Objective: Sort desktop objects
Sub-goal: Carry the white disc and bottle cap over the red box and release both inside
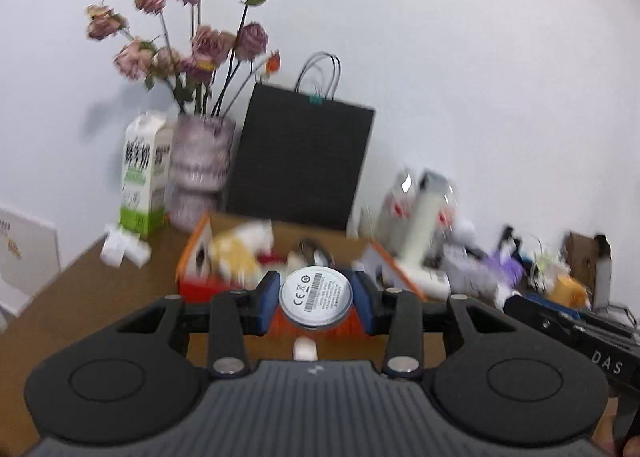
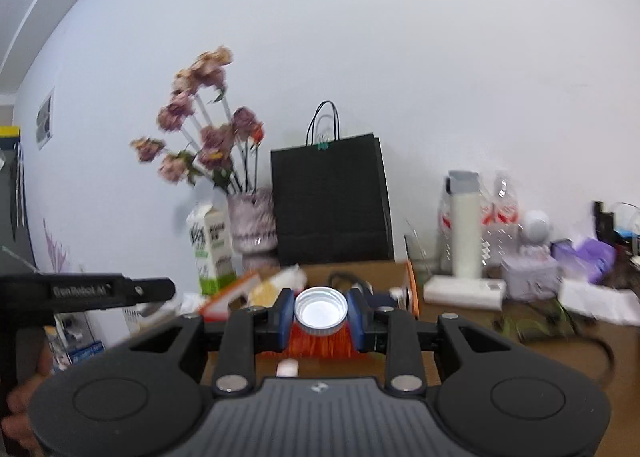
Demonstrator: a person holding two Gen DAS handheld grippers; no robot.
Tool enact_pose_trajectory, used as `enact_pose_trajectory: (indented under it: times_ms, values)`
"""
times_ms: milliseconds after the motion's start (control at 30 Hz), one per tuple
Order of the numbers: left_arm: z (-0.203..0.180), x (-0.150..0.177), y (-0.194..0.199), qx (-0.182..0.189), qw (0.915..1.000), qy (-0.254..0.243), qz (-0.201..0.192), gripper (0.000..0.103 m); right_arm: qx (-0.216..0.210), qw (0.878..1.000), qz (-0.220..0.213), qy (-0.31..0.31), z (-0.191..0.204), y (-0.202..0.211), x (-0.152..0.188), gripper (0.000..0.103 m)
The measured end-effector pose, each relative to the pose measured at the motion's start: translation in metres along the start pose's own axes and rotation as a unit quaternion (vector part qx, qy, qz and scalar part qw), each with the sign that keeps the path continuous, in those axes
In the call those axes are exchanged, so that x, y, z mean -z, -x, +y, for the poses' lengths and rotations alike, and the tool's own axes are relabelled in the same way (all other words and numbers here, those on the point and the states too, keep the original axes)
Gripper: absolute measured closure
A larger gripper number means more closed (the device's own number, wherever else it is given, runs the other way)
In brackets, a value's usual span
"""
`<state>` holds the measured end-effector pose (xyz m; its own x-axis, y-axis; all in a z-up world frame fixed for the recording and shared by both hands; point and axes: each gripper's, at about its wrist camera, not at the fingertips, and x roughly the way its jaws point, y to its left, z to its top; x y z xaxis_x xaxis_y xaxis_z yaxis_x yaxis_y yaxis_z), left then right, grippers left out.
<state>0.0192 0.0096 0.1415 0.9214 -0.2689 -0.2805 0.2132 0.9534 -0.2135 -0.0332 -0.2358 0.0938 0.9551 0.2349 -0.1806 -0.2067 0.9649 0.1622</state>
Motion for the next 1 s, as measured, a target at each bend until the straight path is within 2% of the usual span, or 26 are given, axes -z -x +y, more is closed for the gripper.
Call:
enact_pose_trajectory:
  times_ms: [67,133,167,233,267,333,467,533,633,667,700,733,800,867,933,1000]
  values:
    - [0.004,-0.036,-0.033,-0.012,0.9999,0.006,0.003,0.063,-0.018,1.0,0.008,-0.002,-0.012,-0.037,-0.031,0.076]
    - [0.011,-0.063,-0.07,0.004,0.9996,0.021,0.018,0.063,-0.04,0.998,0.039,0.009,-0.021,-0.084,-0.062,0.076]
    - [0.014,-0.075,-0.097,0.023,0.9986,0.021,0.043,0.063,-0.047,0.998,0.049,0.002,-0.028,-0.106,-0.073,0.076]
    - [0.022,-0.085,-0.143,0.036,0.9947,0.041,0.087,0.063,-0.058,0.994,0.094,-0.009,-0.041,-0.162,-0.092,0.076]
    - [0.025,-0.088,-0.173,0.046,0.9905,0.038,0.124,0.063,-0.051,0.992,0.111,-0.021,-0.049,-0.187,-0.098,0.076]
    - [0.035,-0.086,-0.222,0.043,0.9808,0.05,0.183,0.063,-0.04,0.983,0.174,-0.039,-0.067,-0.248,-0.104,0.076]
    - [0.047,-0.065,-0.31,-0.001,0.9541,0.04,0.297,0.063,0.014,0.956,0.281,-0.078,-0.102,-0.35,-0.086,0.076]
    - [0.05,-0.055,-0.331,-0.023,0.9448,0.032,0.325,0.063,0.023,0.942,0.321,-0.097,-0.113,-0.383,-0.069,0.076]
    - [0.059,-0.044,-0.346,-0.022,0.9355,0.051,0.349,0.062,0.051,0.934,0.345,-0.083,-0.117,-0.41,-0.046,0.074]
    - [0.06,-0.043,-0.348,-0.023,0.9352,0.051,0.35,0.054,0.054,0.932,0.35,-0.079,-0.117,-0.417,-0.041,0.074]
    - [0.06,-0.043,-0.349,-0.023,0.9354,0.05,0.349,0.04,0.054,0.93,0.357,-0.074,-0.118,-0.421,-0.036,0.069]
    - [0.06,-0.044,-0.348,-0.019,0.9362,0.049,0.348,0.034,0.063,0.928,0.361,-0.064,-0.117,-0.425,-0.033,0.07]
    - [0.058,-0.047,-0.343,-0.007,0.9357,0.044,0.35,0.029,0.074,0.934,0.345,-0.052,-0.113,-0.42,-0.035,0.063]
    - [0.054,-0.055,-0.335,-0.009,0.9381,0.046,0.343,0.025,0.067,0.933,0.346,-0.071,-0.113,-0.414,-0.04,0.062]
    - [0.051,-0.062,-0.324,-0.019,0.9427,0.052,0.329,0.019,0.064,0.934,0.342,-0.075,-0.109,-0.403,-0.05,0.052]
    - [0.049,-0.068,-0.319,-0.035,0.94,0.05,0.336,0.017,0.066,0.935,0.342,-0.063,-0.101,-0.391,-0.059,0.041]
